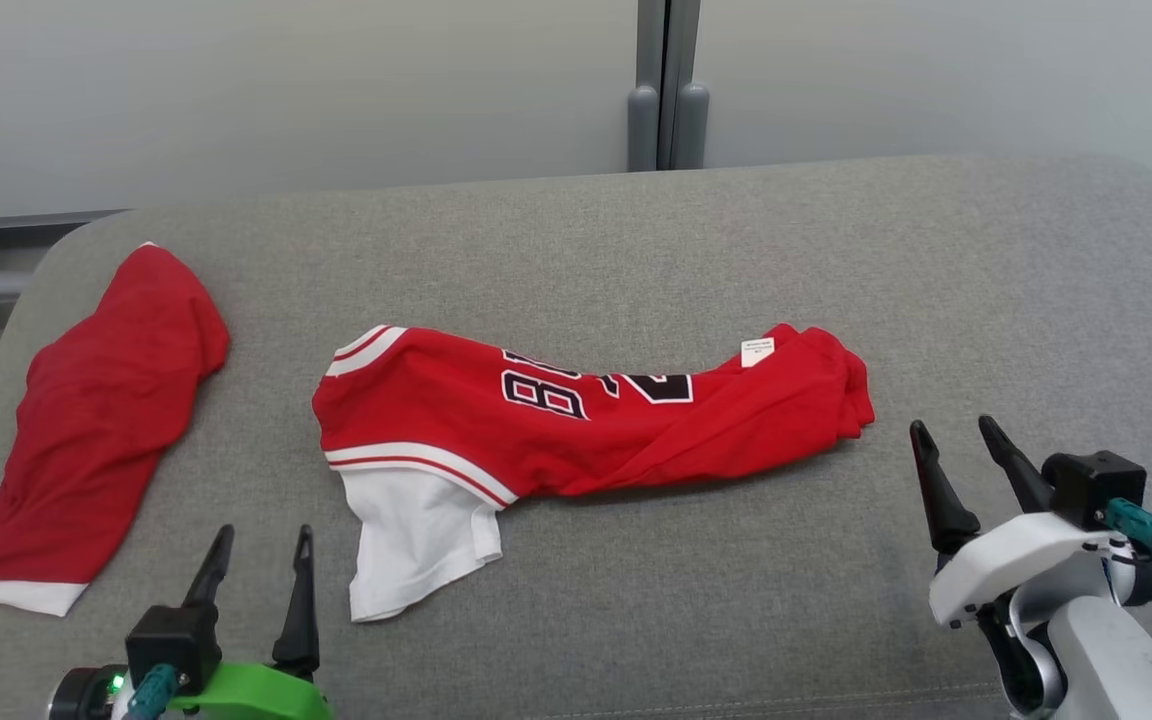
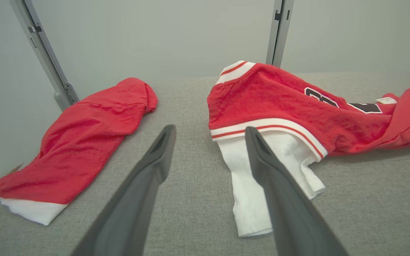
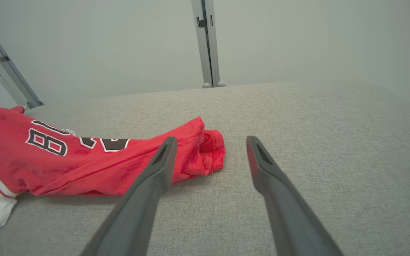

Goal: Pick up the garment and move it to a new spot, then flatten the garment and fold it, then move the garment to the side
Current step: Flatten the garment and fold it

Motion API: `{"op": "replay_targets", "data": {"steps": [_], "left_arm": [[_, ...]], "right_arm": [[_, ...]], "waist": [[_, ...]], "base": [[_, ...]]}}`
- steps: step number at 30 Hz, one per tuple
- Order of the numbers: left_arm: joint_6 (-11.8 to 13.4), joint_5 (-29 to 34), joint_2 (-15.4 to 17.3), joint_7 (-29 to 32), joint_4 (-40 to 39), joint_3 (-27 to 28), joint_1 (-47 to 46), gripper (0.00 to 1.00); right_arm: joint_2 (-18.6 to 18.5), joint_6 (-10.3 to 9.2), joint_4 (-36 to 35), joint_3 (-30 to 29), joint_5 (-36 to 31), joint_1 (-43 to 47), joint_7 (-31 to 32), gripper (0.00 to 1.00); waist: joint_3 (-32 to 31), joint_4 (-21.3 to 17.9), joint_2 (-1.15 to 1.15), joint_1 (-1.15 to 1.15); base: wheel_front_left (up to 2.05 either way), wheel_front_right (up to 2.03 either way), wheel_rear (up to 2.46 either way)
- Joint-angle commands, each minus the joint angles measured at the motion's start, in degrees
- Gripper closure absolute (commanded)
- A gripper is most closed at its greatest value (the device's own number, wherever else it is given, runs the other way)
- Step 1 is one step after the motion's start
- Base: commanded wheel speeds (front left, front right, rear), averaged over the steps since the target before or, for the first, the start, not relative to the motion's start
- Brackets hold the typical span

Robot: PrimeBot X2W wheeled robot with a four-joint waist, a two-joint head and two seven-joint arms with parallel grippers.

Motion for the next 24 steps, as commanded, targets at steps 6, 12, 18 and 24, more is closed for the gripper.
{"op": "replay_targets", "data": {"steps": [6,12,18,24], "left_arm": [[-1.41,-3.89,0.13,-0.18,8.76,-2.96,-5.03,0.00],[-1.77,-6.84,0.32,-0.44,16.75,-6.64,-9.05,0.00],[-1.83,-9.85,0.69,-0.97,21.95,-11.04,-12.22,0.00],[-1.81,-10.95,0.94,-1.25,24.13,-12.65,-13.39,0.00]], "right_arm": [[-0.33,-0.01,7.67,3.24,1.52,-7.26,-0.25,0.00],[-0.03,-0.01,15.12,6.41,2.77,-13.80,-0.81,0.00],[0.40,-0.01,21.80,9.25,4.39,-19.36,-1.53,0.00],[0.35,-0.01,26.85,11.29,6.10,-22.60,-1.88,0.00]], "waist": [[2.41,0.37,0.00,0.00],[4.83,0.82,0.00,0.00],[6.88,1.32,0.00,0.00],[8.09,2.24,0.00,0.00]], "base": [[0.00,0.00,0.00],[0.00,0.00,0.00],[0.00,0.00,0.00],[0.00,0.00,0.00]]}}
